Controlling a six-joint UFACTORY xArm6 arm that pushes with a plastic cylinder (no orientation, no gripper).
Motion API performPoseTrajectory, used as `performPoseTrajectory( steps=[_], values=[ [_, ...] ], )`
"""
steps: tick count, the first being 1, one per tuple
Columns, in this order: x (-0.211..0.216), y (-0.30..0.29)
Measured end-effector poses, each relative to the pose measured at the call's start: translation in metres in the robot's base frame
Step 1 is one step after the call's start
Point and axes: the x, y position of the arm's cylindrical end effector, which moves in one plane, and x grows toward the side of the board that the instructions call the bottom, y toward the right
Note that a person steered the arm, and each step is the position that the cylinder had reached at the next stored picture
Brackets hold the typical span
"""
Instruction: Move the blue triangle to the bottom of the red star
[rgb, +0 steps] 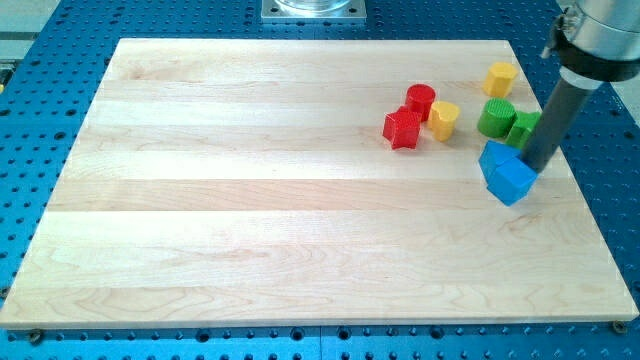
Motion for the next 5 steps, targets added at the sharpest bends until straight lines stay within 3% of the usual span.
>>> performPoseTrajectory(
  steps=[2, 4, 5],
  values=[
    [-0.001, -0.053],
    [0.002, -0.059],
    [0.025, -0.062]
  ],
)
